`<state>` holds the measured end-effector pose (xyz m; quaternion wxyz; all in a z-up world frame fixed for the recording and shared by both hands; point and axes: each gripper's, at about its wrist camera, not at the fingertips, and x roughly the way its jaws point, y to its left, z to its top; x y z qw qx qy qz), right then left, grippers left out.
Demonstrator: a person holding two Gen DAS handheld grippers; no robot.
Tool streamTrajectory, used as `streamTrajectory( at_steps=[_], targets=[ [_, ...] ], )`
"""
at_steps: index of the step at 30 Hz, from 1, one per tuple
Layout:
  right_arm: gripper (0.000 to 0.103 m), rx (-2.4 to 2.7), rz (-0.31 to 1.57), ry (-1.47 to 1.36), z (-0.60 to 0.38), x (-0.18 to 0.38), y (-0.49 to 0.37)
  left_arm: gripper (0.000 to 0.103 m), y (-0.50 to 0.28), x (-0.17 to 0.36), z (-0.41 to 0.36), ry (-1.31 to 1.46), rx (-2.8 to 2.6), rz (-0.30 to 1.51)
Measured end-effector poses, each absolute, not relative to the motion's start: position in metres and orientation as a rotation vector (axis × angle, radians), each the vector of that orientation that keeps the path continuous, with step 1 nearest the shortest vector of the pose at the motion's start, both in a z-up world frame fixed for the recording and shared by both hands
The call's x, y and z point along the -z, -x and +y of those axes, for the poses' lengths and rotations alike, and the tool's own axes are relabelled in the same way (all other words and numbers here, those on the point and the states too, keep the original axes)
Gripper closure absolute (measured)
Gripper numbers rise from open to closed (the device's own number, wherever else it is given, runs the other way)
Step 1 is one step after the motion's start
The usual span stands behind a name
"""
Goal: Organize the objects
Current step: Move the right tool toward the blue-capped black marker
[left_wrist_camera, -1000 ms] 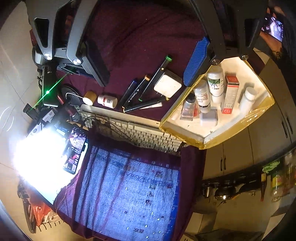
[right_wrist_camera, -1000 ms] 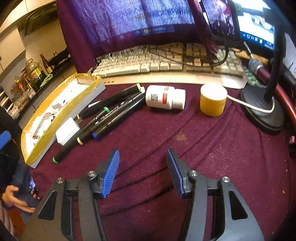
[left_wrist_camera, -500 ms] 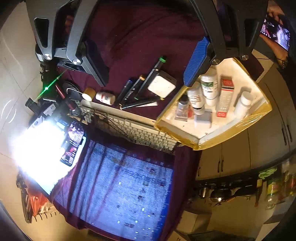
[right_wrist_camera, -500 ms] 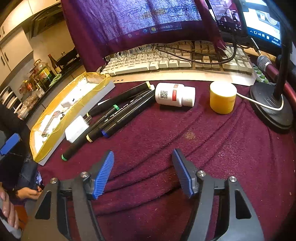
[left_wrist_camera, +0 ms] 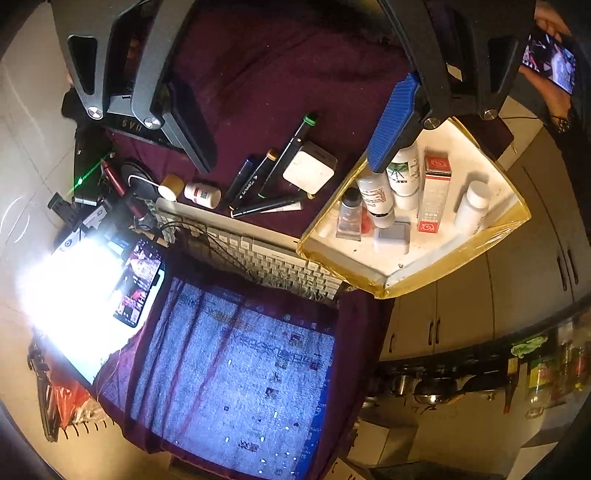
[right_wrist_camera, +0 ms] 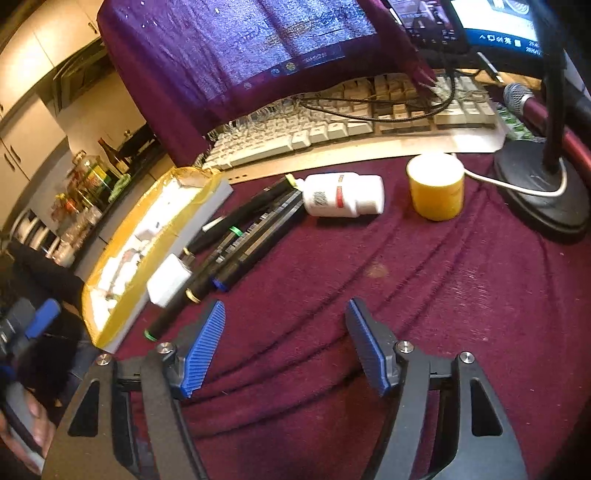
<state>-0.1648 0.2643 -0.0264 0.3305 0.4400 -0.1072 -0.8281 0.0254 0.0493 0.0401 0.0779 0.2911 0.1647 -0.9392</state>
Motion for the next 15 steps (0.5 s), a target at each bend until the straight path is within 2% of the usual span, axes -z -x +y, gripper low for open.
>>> streamTrajectory(
  at_steps=[7, 13, 15],
  targets=[
    [0.036, 2.21, -0.229, -1.179, 0.236, 0.012, 0.188, 0.023, -0.023, -0.035, 0.063, -0.926, 2.825, 0.414],
    [0.048, 2.161, -0.172, -1.281, 0.203, 0.027, 0.214, 0.023, -0.018, -0.031, 0.068, -0.967, 2.831, 0.413],
    [0.056, 2.183, -0.126, -1.289, 0.195, 0.03, 0.217, 0.023, -0.015, -0.029, 0.071, -0.972, 2.839, 0.407]
  ],
)
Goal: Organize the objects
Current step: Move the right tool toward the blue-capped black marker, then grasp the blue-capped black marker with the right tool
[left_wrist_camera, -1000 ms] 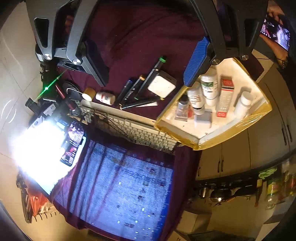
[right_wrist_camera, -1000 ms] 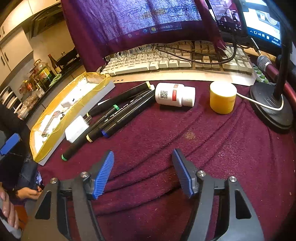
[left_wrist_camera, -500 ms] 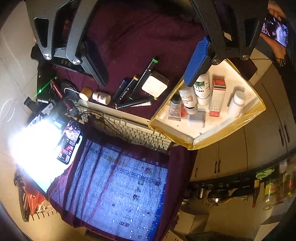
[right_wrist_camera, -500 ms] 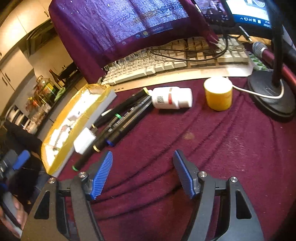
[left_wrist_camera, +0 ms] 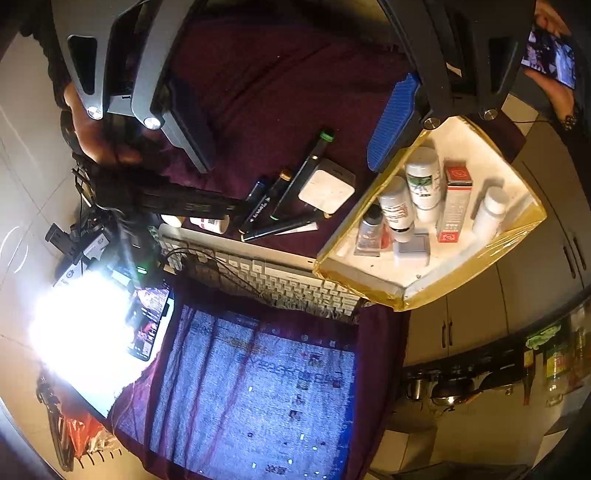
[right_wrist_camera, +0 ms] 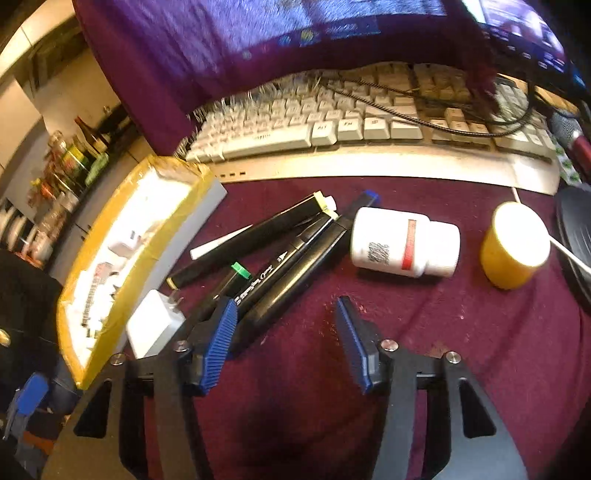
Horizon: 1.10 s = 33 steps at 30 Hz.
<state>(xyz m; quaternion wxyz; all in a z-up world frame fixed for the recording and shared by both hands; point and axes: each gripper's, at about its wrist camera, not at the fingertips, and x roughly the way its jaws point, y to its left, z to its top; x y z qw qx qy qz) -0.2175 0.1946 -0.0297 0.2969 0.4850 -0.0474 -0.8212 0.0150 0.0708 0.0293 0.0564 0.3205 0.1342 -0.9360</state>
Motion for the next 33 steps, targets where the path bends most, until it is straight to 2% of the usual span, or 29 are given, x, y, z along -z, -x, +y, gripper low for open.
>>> streamTrajectory(
  at_steps=[3, 7, 8, 9, 11, 18, 20, 24, 28, 33],
  targets=[
    [0.056, 2.242, -0.031, -1.282, 0.183, 0.029, 0.218, 0.023, -0.011, -0.026, 0.075, -0.983, 2.847, 0.42],
    [0.057, 2.274, -0.019, -1.275, 0.184, 0.029, 0.221, 0.023, -0.01, -0.023, 0.08, -1.001, 2.854, 0.429],
    [0.062, 2.277, -0.013, -1.27, 0.185, 0.029, 0.22, 0.023, -0.011, -0.023, 0.081, -0.999, 2.856, 0.424],
    [0.072, 2.276, -0.002, -1.27, 0.188, 0.03, 0.216, 0.023, -0.011, -0.023, 0.081, -0.995, 2.854, 0.42],
    [0.081, 2.3, 0.054, -1.261, 0.19, 0.031, 0.21, 0.023, -0.011, -0.023, 0.079, -0.996, 2.847, 0.432],
    [0.082, 2.344, 0.137, -1.253, 0.189, 0.03, 0.208, 0.023, -0.006, -0.018, 0.076, -1.02, 2.834, 0.455],
    [0.082, 2.32, 0.098, -1.242, 0.196, 0.03, 0.203, 0.023, -0.002, -0.017, 0.077, -1.027, 2.842, 0.447],
    [0.09, 2.291, -0.028, -1.227, 0.232, 0.033, 0.18, 0.023, 0.011, -0.015, 0.078, -1.054, 2.85, 0.433],
    [0.09, 2.28, -0.106, -1.223, 0.262, 0.032, 0.172, 0.023, 0.038, -0.012, 0.083, -1.113, 2.864, 0.389],
    [0.089, 2.233, -0.192, -1.197, 0.272, 0.036, 0.182, 0.023, 0.088, -0.012, 0.101, -1.142, 2.933, 0.249]
  ],
)
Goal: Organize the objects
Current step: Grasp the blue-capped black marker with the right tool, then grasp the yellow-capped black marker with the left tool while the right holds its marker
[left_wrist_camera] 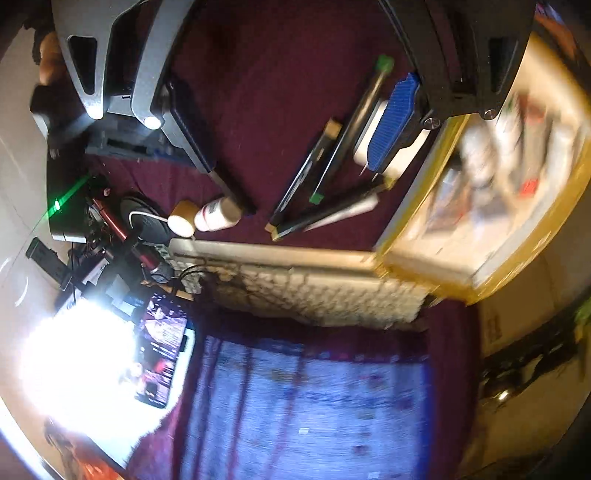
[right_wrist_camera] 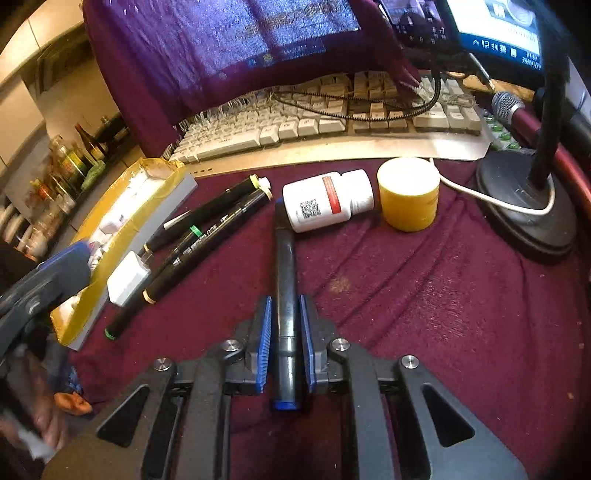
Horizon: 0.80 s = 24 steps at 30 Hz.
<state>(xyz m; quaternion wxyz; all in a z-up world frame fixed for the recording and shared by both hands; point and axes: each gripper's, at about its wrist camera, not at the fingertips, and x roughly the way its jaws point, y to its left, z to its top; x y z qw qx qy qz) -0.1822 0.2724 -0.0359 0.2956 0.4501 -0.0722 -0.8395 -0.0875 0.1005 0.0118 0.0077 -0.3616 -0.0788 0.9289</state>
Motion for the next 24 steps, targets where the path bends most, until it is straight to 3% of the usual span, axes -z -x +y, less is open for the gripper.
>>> streamTrajectory(
  at_steps=[5, 17, 18, 21, 24],
  targets=[
    [0.089, 2.184, -0.309, -1.197, 0.286, 0.04, 0.185, 0.023, 0.136, 0.003, 0.108, 1.221, -2.855, -0.173],
    [0.088, 2.18, -0.32, -1.196, 0.287, 0.043, 0.185, 0.024, 0.199, 0.042, 0.14, 1.475, -2.711, 0.126],
    [0.088, 2.18, -0.321, -1.196, 0.287, 0.043, 0.185, 0.028, 0.2, 0.043, 0.139, 1.48, -2.709, 0.123],
    [0.088, 2.18, -0.322, -1.196, 0.286, 0.044, 0.185, 0.053, 0.204, 0.051, 0.133, 1.533, -2.697, 0.08],
    [0.088, 2.18, -0.323, -1.196, 0.287, 0.043, 0.185, 0.063, 0.198, 0.049, 0.133, 1.51, -2.71, 0.087]
  ],
)
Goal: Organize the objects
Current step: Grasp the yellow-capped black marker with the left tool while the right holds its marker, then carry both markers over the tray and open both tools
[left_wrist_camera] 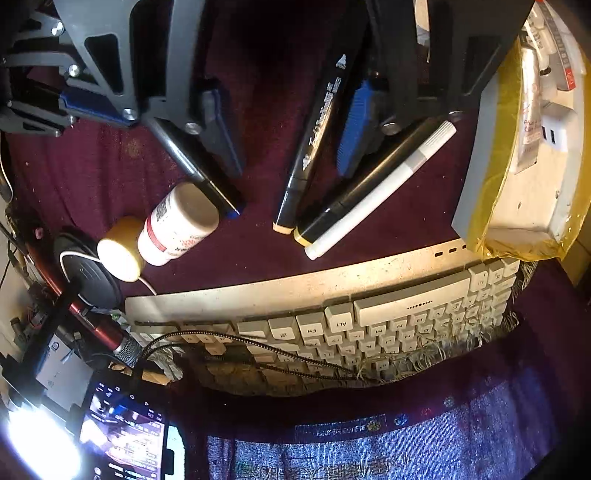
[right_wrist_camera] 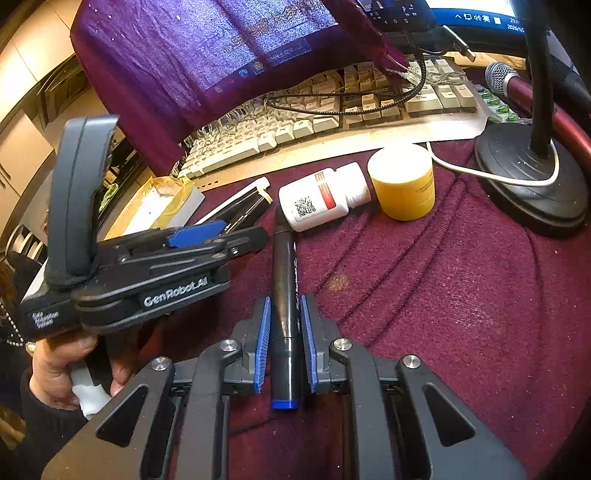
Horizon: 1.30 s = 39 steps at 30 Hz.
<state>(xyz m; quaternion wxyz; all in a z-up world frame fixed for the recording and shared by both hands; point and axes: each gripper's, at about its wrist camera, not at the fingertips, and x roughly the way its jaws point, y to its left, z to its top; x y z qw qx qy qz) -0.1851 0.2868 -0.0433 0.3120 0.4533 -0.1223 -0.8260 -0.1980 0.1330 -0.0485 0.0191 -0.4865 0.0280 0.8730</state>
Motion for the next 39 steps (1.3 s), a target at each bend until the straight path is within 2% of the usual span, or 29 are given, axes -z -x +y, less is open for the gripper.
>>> streamTrajectory(
  at_steps=[2, 3, 4, 11, 14, 20, 29, 34, 39],
  targets=[
    [0.088, 2.179, -0.322, -1.196, 0.287, 0.043, 0.185, 0.076, 0.191, 0.048, 0.131, 1.514, -2.716, 0.083],
    [0.088, 2.179, -0.322, -1.196, 0.287, 0.043, 0.185, 0.087, 0.187, 0.047, 0.128, 1.531, -2.726, 0.068],
    [0.088, 2.179, -0.323, -1.197, 0.287, 0.043, 0.184, 0.09, 0.182, 0.046, 0.124, 1.551, -2.722, 0.031],
    [0.088, 2.188, -0.298, -1.199, 0.282, 0.042, 0.185, 0.091, 0.125, 0.044, 0.105, 1.517, -2.592, -0.32],
    [0.088, 2.218, -0.23, -1.198, 0.276, 0.039, 0.182, 0.091, 0.099, 0.045, 0.105, 1.486, -2.595, -0.358],
    [0.088, 2.339, 0.148, -1.173, 0.238, 0.033, 0.165, 0.091, 0.082, 0.046, 0.104, 1.424, -2.618, -0.408],
    [0.09, 2.41, 0.347, -1.147, 0.224, 0.033, 0.156, 0.091, 0.077, 0.049, 0.101, 1.343, -2.649, -0.425],
    [0.09, 2.413, 0.363, -1.147, 0.222, 0.033, 0.155, 0.091, 0.069, 0.049, 0.1, 1.306, -2.668, -0.462],
    [0.089, 2.395, 0.241, -1.174, 0.231, 0.033, 0.16, 0.091, 0.055, 0.045, 0.096, 1.279, -2.68, -0.513]
  ],
)
